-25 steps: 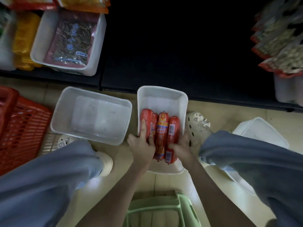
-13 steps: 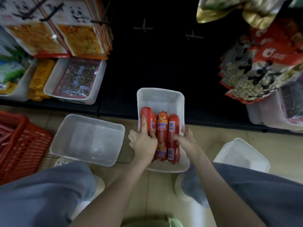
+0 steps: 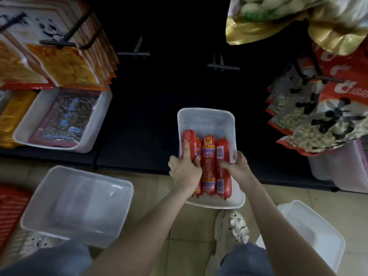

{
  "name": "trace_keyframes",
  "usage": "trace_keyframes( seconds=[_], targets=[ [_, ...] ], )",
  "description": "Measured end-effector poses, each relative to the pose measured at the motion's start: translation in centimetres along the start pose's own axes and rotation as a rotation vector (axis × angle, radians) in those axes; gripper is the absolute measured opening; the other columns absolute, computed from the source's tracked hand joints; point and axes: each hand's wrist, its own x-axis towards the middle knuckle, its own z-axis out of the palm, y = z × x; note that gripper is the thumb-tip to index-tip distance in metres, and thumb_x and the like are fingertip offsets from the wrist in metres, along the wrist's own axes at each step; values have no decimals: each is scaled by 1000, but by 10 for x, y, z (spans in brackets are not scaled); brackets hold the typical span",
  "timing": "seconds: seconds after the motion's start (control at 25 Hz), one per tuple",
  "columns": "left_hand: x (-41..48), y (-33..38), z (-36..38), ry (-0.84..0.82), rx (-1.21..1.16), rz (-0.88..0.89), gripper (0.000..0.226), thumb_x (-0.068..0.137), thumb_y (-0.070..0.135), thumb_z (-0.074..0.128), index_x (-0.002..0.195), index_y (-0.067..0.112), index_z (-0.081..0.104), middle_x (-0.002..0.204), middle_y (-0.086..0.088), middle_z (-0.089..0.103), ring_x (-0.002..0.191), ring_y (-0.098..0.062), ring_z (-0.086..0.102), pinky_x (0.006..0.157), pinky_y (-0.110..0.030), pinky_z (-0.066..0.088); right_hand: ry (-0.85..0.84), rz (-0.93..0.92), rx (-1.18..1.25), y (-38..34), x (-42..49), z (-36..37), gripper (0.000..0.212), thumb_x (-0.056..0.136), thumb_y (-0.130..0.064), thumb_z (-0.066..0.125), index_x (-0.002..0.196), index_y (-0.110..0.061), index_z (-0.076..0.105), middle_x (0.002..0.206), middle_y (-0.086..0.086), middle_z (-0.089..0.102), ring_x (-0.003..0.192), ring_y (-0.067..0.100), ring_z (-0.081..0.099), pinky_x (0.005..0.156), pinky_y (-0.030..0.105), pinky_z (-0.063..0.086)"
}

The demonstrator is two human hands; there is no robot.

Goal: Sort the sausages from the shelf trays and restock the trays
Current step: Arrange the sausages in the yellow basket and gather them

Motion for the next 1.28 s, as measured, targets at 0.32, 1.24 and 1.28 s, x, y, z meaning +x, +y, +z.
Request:
trace_keyframes(
  seconds=[0.32,1.24,1.28],
  targets=[
    [21,-3,-8,-179,-294,61,65,91,56,47,147,48,15,123,-5,35,113,-24,45,94,-37,41,47,-19,313,29,-31,-30,104,76,-25,78,150,-26,5,149,0,30,132,19,38,108,46,36],
    [6,52,92,-520,-130,406,131,72,38,80,137,44,-34,147,3,41,126,-14,49,106,-46,41,376,-56,271,106,-13,-81,137,58,-33,90,149,-23,-12,157,6,4,145,18,7,117,48,19],
    [7,57,96,-513,-122,409,131,72,38,80,139,42,-33,146,2,42,126,-15,50,105,-45,41,390,-59,272,106,-10,-86,138,56,-36,90,149,-23,-11,157,7,6,145,19,9,117,48,21]
  ],
)
